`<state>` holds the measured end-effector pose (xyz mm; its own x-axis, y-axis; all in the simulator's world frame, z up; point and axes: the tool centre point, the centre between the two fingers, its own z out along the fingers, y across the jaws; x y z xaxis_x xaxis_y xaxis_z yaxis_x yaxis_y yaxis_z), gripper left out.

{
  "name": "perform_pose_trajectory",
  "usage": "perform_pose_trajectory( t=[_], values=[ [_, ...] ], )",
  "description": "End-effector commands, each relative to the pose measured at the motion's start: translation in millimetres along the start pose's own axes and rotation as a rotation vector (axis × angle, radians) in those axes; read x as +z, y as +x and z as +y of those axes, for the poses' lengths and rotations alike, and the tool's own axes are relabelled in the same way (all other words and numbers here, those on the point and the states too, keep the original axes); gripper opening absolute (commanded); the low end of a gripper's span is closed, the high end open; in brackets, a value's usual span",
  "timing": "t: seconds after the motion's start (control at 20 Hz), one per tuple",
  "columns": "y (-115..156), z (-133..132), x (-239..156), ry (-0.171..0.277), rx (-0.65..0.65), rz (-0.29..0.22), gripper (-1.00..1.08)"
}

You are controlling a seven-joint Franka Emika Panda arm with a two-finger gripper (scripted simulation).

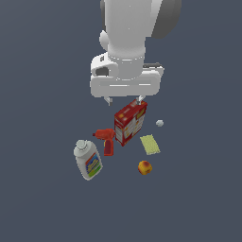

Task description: Pick up a designated object from a clutter of objects.

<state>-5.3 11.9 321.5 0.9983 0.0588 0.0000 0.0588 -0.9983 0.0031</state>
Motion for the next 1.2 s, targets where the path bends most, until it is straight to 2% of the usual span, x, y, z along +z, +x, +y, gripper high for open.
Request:
perform_pose_trajectory(
  t=[0.0, 0.45, 0.8, 1.15],
  values=[
    [0, 0, 0, 0.0, 0.0, 0.0, 1.0],
    [0, 24, -1, -0.02, -0.008, -0.009, 1.0],
    [2, 22, 1, -0.019, 0.006, -0.008, 1.0],
    [14, 16, 12, -0.016, 0.076, -0.007, 1.0]
  ],
)
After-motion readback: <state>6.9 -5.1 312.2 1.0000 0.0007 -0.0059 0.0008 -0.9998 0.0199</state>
